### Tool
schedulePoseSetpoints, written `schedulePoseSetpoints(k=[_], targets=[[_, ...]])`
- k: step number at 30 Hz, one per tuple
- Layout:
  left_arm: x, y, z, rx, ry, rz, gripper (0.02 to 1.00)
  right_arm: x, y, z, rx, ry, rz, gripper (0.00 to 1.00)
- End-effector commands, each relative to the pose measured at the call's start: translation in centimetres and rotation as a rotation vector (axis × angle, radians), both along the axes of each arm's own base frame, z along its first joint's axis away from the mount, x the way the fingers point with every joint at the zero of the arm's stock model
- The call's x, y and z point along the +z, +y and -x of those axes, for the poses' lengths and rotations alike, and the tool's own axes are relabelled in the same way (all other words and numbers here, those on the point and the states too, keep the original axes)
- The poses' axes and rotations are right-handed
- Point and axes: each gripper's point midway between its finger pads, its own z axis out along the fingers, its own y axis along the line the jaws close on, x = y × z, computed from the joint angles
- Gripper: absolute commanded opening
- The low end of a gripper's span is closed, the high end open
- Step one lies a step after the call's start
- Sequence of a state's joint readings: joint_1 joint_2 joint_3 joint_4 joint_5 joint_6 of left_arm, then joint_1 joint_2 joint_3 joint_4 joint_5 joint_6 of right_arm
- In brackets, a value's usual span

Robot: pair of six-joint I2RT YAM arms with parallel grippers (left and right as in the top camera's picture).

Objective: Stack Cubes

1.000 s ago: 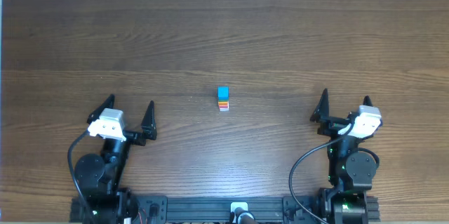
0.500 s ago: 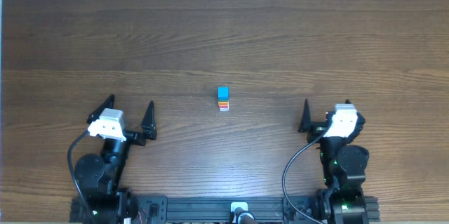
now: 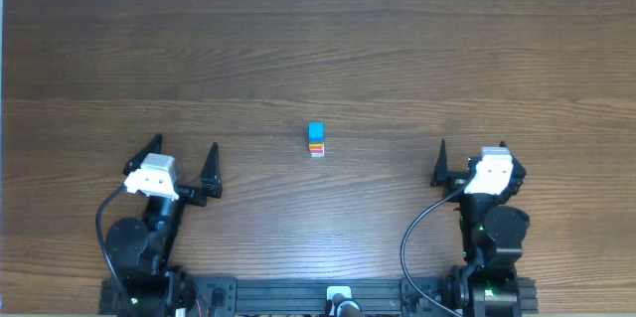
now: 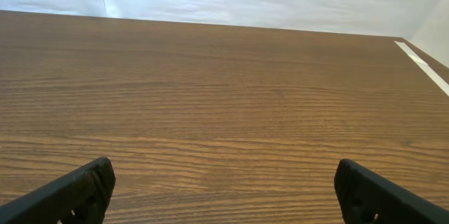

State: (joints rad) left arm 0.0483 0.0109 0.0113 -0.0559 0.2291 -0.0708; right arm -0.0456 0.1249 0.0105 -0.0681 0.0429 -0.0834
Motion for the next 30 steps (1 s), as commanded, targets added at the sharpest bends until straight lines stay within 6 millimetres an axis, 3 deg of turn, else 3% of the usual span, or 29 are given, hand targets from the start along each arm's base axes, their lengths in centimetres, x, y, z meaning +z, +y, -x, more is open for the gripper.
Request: schedulePoseSetpoints(k=[1,7,30], targets=[[-0.1,0.0,0.0,-0.001,-0.003,-0.014,0.998,0.1,0.1,0.1,0.008,-0.012,0.006,0.991],[-0.1,0.1,0.0,0.0,-0.003,-0.014,0.998,2.7,0.1,0.3,0.01,-0.125,0.012,0.991],[-0.1,0.1,0.0,0.0,-0.003,-0.014,0.998,2.3,0.4,0.3,0.021,-0.108,0.011,0.993]])
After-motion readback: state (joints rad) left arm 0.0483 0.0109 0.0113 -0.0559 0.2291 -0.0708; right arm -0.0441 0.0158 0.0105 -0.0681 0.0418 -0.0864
